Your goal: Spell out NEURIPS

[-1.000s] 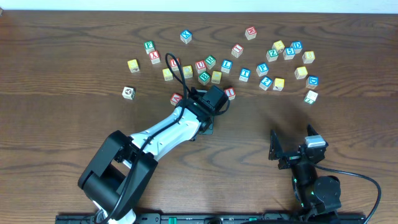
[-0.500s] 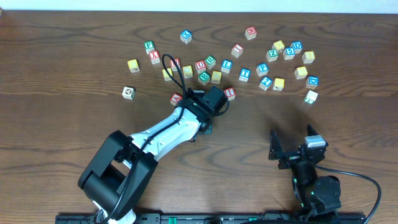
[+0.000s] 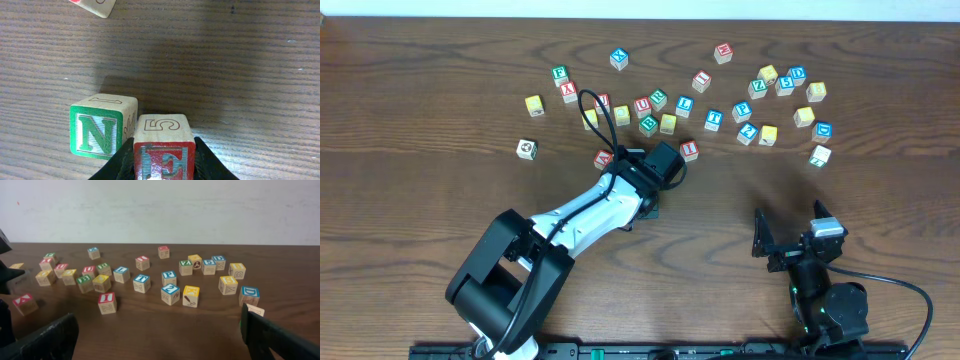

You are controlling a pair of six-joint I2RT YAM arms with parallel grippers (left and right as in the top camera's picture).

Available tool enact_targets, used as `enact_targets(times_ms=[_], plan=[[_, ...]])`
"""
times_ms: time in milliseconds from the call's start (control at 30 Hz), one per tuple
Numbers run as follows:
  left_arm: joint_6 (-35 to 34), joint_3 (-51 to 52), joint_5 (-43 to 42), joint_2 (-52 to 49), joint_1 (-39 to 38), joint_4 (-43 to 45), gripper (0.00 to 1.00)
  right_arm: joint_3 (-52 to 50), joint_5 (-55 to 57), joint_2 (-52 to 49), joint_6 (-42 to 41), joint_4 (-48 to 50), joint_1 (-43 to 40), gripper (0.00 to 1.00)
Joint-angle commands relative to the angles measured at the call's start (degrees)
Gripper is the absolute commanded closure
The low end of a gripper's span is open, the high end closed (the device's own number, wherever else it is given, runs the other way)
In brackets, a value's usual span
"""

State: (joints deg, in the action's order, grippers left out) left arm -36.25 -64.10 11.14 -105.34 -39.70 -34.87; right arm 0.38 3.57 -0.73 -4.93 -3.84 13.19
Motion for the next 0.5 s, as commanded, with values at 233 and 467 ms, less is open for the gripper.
enact_targets(times_ms=[233,467], plan=[[0.4,0.8,1.6,0.6,0.1,1.9,0.92,-0.1,-0.1,0.1,0.7,-0.2,-0.5,0.01],[0.6,0.9,1.6,0.5,0.2,2.2,0.92,-0.1,-0.1,0.1,0.7,-0.2,-0.5,0.01]])
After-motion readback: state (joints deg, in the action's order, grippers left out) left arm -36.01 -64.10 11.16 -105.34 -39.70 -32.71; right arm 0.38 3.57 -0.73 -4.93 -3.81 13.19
